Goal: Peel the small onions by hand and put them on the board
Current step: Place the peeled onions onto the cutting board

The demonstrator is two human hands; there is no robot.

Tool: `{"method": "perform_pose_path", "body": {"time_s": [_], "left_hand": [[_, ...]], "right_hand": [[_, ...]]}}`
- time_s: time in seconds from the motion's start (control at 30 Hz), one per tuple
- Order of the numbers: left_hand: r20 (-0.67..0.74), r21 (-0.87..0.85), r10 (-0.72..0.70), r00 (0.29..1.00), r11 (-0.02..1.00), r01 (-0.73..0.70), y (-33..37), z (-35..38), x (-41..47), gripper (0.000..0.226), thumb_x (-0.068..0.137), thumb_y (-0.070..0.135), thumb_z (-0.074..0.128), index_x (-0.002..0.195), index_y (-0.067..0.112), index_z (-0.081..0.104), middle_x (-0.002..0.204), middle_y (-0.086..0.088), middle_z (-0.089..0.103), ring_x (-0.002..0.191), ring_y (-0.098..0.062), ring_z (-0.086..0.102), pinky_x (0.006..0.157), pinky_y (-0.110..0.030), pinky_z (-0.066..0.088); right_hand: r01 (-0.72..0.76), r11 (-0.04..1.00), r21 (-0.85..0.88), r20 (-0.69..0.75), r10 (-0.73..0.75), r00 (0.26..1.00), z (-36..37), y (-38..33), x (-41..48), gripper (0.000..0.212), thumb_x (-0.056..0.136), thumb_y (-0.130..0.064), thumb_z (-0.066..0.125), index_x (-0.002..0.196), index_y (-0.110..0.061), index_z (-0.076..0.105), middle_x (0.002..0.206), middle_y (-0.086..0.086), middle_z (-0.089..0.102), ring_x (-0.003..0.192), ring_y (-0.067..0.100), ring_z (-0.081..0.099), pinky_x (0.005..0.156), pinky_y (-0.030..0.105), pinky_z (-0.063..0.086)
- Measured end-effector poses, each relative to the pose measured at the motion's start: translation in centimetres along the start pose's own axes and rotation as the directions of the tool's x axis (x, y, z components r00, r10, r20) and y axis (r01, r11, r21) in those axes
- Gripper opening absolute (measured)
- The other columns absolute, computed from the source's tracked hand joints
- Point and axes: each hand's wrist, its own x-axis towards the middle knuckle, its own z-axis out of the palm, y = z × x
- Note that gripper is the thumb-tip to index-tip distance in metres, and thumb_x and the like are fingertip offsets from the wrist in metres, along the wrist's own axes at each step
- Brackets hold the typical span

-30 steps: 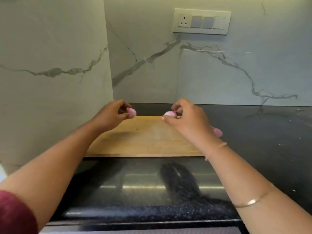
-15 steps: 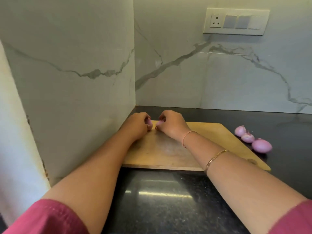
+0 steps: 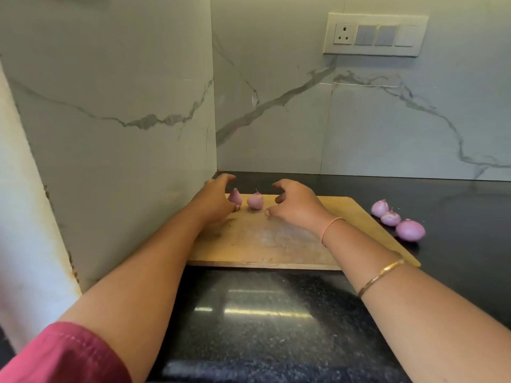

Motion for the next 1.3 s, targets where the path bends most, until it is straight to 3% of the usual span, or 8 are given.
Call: {"method": "perform_pose_path", "body": {"time_s": [0.1, 0.23, 0.37, 0.5, 0.7, 0.9, 1.1, 1.3], "left_hand": [[-0.113, 0.043, 0.067, 0.991, 0.997, -0.062, 1.3, -0.5, -0.9, 0.062, 0.088, 0.017, 0.064, 0.142, 0.024, 0.036, 0.146, -0.007, 0.036, 0.131, -0.025, 0.04, 0.1, -0.032, 0.036], [-0.275, 0.0, 0.144, 0.951, 0.989, -0.15, 3.6, -0.6, -2.5, 0.045, 0.092, 0.015, 0.058, 0.133, 0.028, 0.047, 0.138, 0.001, 0.045, 0.118, -0.016, 0.048, 0.088, -0.023, 0.036], [-0.248, 0.008, 0.296, 0.922, 0.953, -0.304, 6.7, 1.3, -4.2, 0.035, 0.093, 0.019, 0.057, 0.127, 0.025, 0.054, 0.124, 0.008, 0.054, 0.102, -0.002, 0.053, 0.09, -0.023, 0.044], [-0.012, 0.21, 0.56, 0.829, 0.812, -0.545, 10.2, 4.8, -4.1, 0.028, 0.095, 0.027, 0.052, 0.123, 0.024, 0.056, 0.119, 0.012, 0.056, 0.116, -0.01, 0.048, 0.096, -0.016, 0.026], [0.154, 0.261, 0.681, 0.716, 0.671, -0.694, 15.9, 11.0, -1.9, 0.035, 0.094, 0.017, 0.051, 0.128, 0.023, 0.052, 0.128, 0.005, 0.058, 0.121, -0.022, 0.043, 0.098, -0.04, 0.038], [0.272, 0.344, 0.69, 0.671, 0.581, -0.737, 18.9, 13.6, 0.0, 0.053, 0.091, 0.006, 0.042, 0.139, 0.028, 0.04, 0.131, 0.005, 0.055, 0.121, -0.022, 0.034, 0.085, -0.034, 0.024], [0.403, 0.387, 0.624, 0.669, 0.546, -0.743, 20.0, 14.7, 0.9, 0.047, 0.091, 0.019, 0.05, 0.136, 0.03, 0.042, 0.123, 0.008, 0.058, 0.116, -0.022, 0.032, 0.086, -0.037, 0.024], [0.379, 0.418, 0.641, 0.667, 0.525, -0.742, 20.2, 15.6, 1.4, 0.029, 0.091, 0.018, 0.049, 0.119, 0.026, 0.052, 0.117, 0.009, 0.059, 0.113, -0.022, 0.035, 0.086, -0.035, 0.025]], "right_hand": [[0.02, 1.0, -0.01, -0.006, -0.02, 1.0, -2.6, 0.7, -2.2, 0.05, 0.081, -0.02, 0.073, 0.128, -0.014, 0.056, 0.108, 0.003, 0.064, 0.101, 0.019, 0.06, 0.079, 0.023, 0.041], [-0.023, 0.998, 0.053, -0.014, 0.023, 1.0, -5.8, 3.4, -4.9, 0.014, 0.081, -0.015, 0.073, 0.094, -0.013, 0.068, 0.078, 0.001, 0.066, 0.073, 0.019, 0.064, 0.079, 0.036, 0.056], [-0.105, 0.994, 0.03, -0.154, 0.108, 0.982, -8.9, 7.6, -6.4, 0.008, 0.078, -0.017, 0.075, 0.074, -0.016, 0.068, 0.063, -0.004, 0.062, 0.06, 0.017, 0.061, 0.062, 0.031, 0.053], [-0.194, 0.98, 0.045, -0.311, 0.199, 0.929, -12.0, 11.0, -7.5, 0.008, 0.078, -0.016, 0.073, 0.074, -0.013, 0.067, 0.066, -0.004, 0.061, 0.063, 0.014, 0.057, 0.052, 0.022, 0.037], [-0.292, 0.956, 0.017, -0.263, 0.286, 0.921, -13.8, 14.7, -8.4, 0.028, 0.071, -0.034, 0.08, 0.084, -0.015, 0.063, 0.086, 0.001, 0.064, 0.086, 0.023, 0.059, 0.071, 0.032, 0.044], [-0.303, 0.946, -0.111, -0.164, 0.284, 0.945, -13.3, 14.5, -8.1, 0.043, 0.071, -0.041, 0.079, 0.1, -0.018, 0.057, 0.1, 0.002, 0.06, 0.096, 0.023, 0.057, 0.082, 0.035, 0.047], [-0.289, 0.94, -0.183, -0.107, 0.273, 0.956, -12.7, 14.3, -8.0, 0.045, 0.076, -0.035, 0.076, 0.108, -0.017, 0.051, 0.097, 0.001, 0.052, 0.093, 0.022, 0.051, 0.073, 0.03, 0.038], [-0.297, 0.94, -0.166, -0.122, 0.279, 0.953, -12.5, 14.4, -7.8, 0.039, 0.079, -0.03, 0.074, 0.108, -0.017, 0.052, 0.096, 0.001, 0.051, 0.092, 0.023, 0.051, 0.073, 0.03, 0.038]]}}
